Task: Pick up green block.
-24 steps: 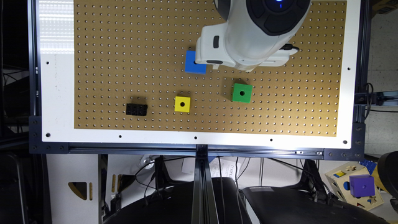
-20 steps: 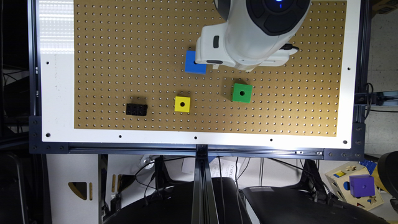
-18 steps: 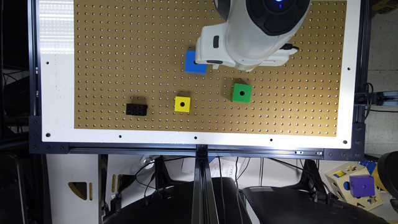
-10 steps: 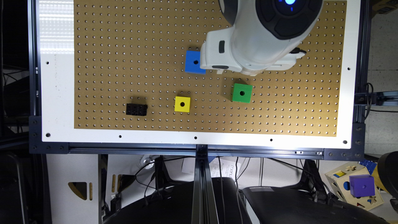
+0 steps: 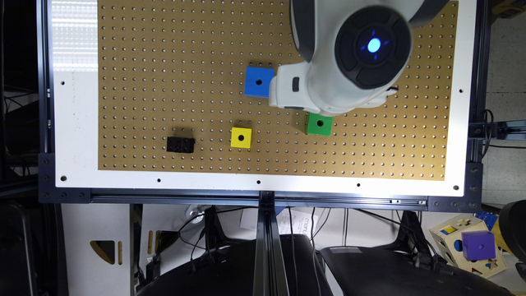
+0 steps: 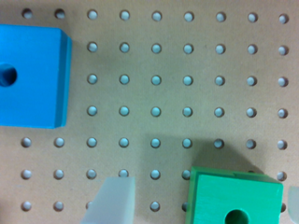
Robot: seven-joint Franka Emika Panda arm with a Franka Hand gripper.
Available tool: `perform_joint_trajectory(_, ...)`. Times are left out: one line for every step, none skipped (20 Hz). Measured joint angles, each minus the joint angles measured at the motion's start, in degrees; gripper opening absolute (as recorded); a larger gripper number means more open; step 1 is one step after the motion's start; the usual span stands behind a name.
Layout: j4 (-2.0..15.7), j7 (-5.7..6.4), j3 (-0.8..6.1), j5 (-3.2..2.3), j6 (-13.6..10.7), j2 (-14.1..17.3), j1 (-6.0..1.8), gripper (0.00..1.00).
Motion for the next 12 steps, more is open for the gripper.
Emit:
perform_joint_trajectory(0.99,0.09,0.25,0.01,0.0,0.7,0.01,1.0)
perform_joint_trajectory(2.05,0.2,0.61,0.02,-0.1,1.4,0.01,1.0)
perform_joint_trajectory(3.0,0.32,0.96,0.02,-0.2,2.1,0.02,1.0)
perform_joint_trajectory(3.66,0.43,1.23,0.02,-0.2,2.6,0.02,1.0)
perform_joint_trajectory(4.33,0.48,1.45,0.02,-0.1,3.4,0.02,1.0)
perform_joint_trajectory(4.78,0.49,1.54,0.02,-0.1,4.0,0.02,1.0)
perform_joint_trajectory(5.35,0.49,1.59,0.02,0.0,4.8,0.02,1.0)
perform_joint_trajectory(5.89,0.49,1.62,0.02,0.0,5.4,0.02,1.0)
perform_joint_trajectory(6.39,0.49,1.65,0.02,0.0,6.0,0.02,1.0)
perform_joint_trajectory(6.7,0.49,1.67,0.02,0.0,6.3,0.02,1.0)
perform_joint_trajectory(6.89,0.49,1.67,0.02,0.0,6.6,0.02,1.0)
perform_joint_trajectory(6.95,0.49,1.68,0.02,0.0,6.6,0.02,1.0)
